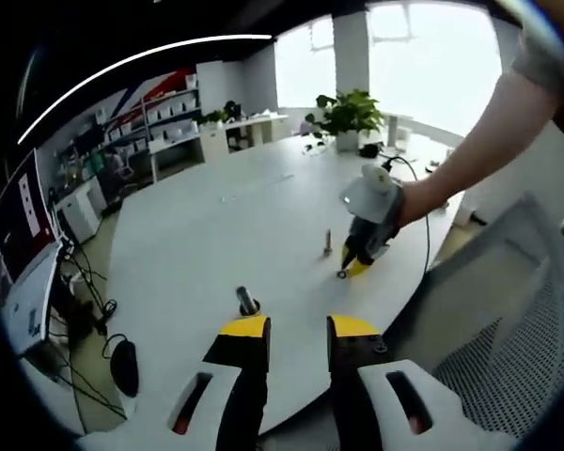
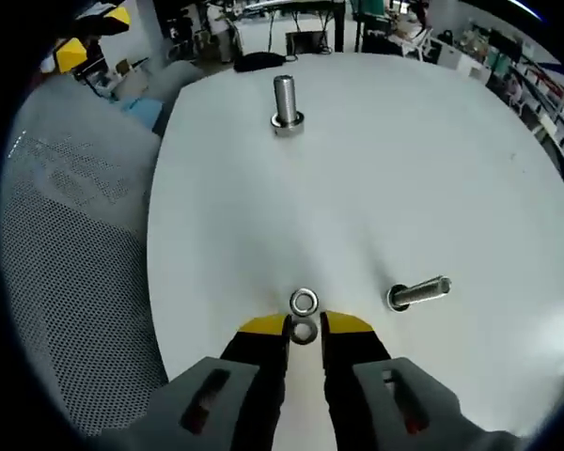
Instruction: Place the washer onto the threaded stud by aligning its center hole with the stud, sliding it down to the base, and recovering from edge contact or off-axis alignment until the washer reaches the visible bottom stop.
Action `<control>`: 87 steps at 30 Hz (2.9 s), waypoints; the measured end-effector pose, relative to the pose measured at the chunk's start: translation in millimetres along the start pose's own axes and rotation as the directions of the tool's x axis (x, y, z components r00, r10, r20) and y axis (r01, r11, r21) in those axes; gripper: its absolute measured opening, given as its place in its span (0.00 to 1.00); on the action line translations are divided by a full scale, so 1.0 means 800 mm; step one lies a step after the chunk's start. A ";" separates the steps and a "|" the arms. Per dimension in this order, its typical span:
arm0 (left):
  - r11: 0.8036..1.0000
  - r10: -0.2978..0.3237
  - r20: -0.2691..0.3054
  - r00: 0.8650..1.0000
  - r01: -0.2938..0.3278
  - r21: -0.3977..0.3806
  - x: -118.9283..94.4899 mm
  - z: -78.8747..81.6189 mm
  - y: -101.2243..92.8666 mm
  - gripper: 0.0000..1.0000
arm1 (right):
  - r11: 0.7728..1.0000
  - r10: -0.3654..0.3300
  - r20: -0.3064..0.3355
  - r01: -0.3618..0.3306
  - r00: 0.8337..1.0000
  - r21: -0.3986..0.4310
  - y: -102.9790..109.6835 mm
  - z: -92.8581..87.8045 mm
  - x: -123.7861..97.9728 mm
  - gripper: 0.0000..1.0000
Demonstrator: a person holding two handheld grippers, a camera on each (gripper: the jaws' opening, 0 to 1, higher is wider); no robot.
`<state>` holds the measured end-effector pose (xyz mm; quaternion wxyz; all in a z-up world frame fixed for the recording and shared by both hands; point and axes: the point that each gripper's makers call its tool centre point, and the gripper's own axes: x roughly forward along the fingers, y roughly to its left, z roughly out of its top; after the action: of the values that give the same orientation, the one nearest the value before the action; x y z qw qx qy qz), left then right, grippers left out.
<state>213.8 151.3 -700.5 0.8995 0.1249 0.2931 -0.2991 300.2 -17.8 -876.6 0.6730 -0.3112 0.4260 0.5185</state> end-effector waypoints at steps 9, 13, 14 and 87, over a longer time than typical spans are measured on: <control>1.000 -0.006 0.024 1.000 0.007 -0.012 -0.002 0.006 0.000 0.22 | 1.000 0.020 0.058 -0.019 0.998 -0.020 0.004 -0.017 -0.010 0.19; 1.000 0.000 0.028 1.000 0.000 -0.008 -0.003 0.006 0.000 0.22 | 1.000 0.015 0.047 -0.014 0.999 -0.013 0.002 -0.011 -0.006 0.18; 1.000 0.001 0.028 1.000 -0.001 -0.006 -0.003 0.007 0.000 0.22 | 0.999 0.017 0.038 -0.015 0.999 -0.042 0.004 -0.010 -0.005 0.18; 1.000 0.025 -0.006 1.000 -0.025 0.004 -0.002 -0.002 0.004 0.22 | 0.959 -0.081 0.003 0.077 0.997 0.273 -0.060 0.006 -0.072 0.13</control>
<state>214.5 155.4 -700.6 0.9020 0.1310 0.2935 -0.2883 341.9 -51.3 -823.9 0.7325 -0.2290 0.4757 0.4297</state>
